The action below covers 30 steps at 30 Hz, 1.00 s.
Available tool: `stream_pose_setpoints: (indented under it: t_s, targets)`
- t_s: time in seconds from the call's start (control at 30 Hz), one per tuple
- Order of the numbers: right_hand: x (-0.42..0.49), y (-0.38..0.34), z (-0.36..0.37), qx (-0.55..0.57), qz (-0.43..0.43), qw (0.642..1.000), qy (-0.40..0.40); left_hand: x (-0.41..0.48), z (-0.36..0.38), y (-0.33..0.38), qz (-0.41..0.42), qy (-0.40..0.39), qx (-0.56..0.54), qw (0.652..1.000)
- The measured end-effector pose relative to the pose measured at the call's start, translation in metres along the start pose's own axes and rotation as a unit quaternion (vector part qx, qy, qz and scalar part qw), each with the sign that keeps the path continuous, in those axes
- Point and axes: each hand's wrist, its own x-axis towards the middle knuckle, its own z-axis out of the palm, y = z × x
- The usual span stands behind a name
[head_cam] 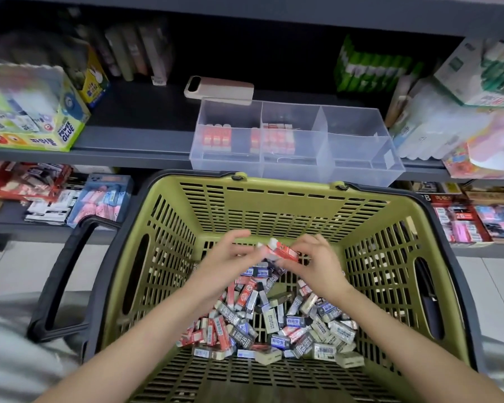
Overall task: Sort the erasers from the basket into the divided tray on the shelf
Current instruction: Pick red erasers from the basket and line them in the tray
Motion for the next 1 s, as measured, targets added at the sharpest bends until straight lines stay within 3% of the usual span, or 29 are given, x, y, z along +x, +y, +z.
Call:
stream_pose_setpoints:
  t_s: [0.07,0.13,0.23,0.3,0.37,0.5,0.67,0.77,0.83,1.0]
  targets:
    - [-0.008,-0.026,0.002,0.086,0.009,0.996,0.010,0.005,0.020,-0.004,-0.018,-0.022,-0.130,0.991]
    - [-0.016,-0.041,0.005,0.121,0.005,0.993,-0.008,0.013,0.034,-0.009,-0.014,0.007,-0.224,0.975]
    - [-0.020,-0.028,-0.004,0.178,0.036,0.976,-0.123,0.021,0.040,-0.015,-0.035,0.060,-0.286,0.956]
    - [-0.018,0.002,-0.011,0.090,0.074,0.976,-0.182,0.025,0.033,-0.017,-0.062,0.086,-0.311,0.945]
    - [-0.018,0.034,-0.010,-0.111,0.086,0.973,-0.184,0.028,0.023,-0.016,-0.090,0.114,-0.306,0.941]
    - [-0.015,0.061,0.010,-0.297,0.017,0.925,-0.236,0.036,0.011,-0.014,-0.100,0.087,-0.304,0.943]
    - [-0.005,0.058,0.024,-0.361,0.003,0.898,-0.251,0.041,0.001,-0.022,-0.116,0.064,-0.301,0.945]
    - [0.005,0.051,0.029,-0.418,-0.005,0.846,-0.331,0.043,-0.002,-0.024,-0.123,0.058,-0.315,0.939]
    - [0.009,0.052,0.030,-0.442,-0.013,0.829,-0.343,0.045,-0.003,-0.026,-0.123,0.063,-0.335,0.932]
    - [0.003,0.058,0.015,-0.388,-0.094,0.875,-0.273,0.049,-0.006,-0.033,-0.105,0.043,-0.296,0.948]
